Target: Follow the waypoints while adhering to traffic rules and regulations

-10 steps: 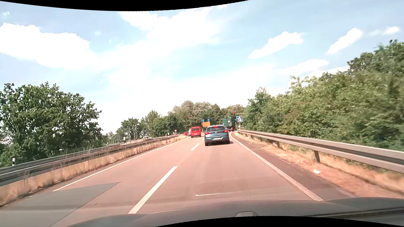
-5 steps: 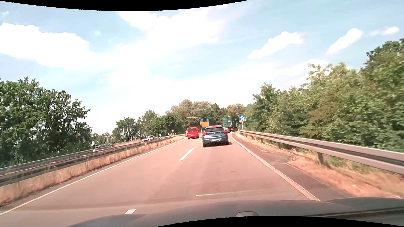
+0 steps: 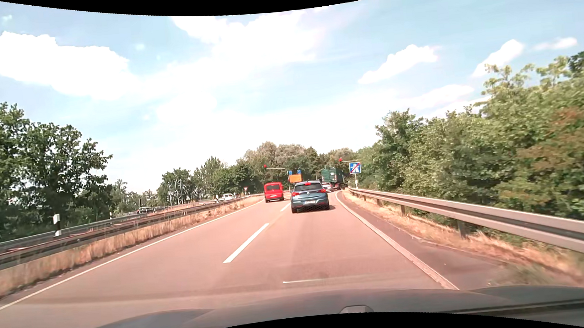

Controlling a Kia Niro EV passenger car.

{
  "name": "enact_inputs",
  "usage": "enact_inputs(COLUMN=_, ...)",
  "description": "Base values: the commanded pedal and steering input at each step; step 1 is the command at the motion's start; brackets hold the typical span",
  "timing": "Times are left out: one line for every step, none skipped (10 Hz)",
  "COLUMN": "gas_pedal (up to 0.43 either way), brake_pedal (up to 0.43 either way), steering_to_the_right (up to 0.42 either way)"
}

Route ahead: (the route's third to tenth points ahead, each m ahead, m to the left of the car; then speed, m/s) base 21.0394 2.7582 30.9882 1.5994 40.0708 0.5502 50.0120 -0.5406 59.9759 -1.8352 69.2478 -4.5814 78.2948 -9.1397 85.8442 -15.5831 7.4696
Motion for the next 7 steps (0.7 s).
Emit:
enact_inputs(gas_pedal=0.0, brake_pedal=0.177, steering_to_the_right=-0.003)
enact_inputs(gas_pedal=0.0, brake_pedal=0.171, steering_to_the_right=-0.003)
enact_inputs(gas_pedal=0.0, brake_pedal=0.165, steering_to_the_right=-0.003)
enact_inputs(gas_pedal=0.0, brake_pedal=0.159, steering_to_the_right=-0.003)
enact_inputs(gas_pedal=0.0, brake_pedal=0.152, steering_to_the_right=-0.003)
enact_inputs(gas_pedal=0.0, brake_pedal=0.146, steering_to_the_right=-0.002)
enact_inputs(gas_pedal=0.0, brake_pedal=0.14, steering_to_the_right=-0.002)
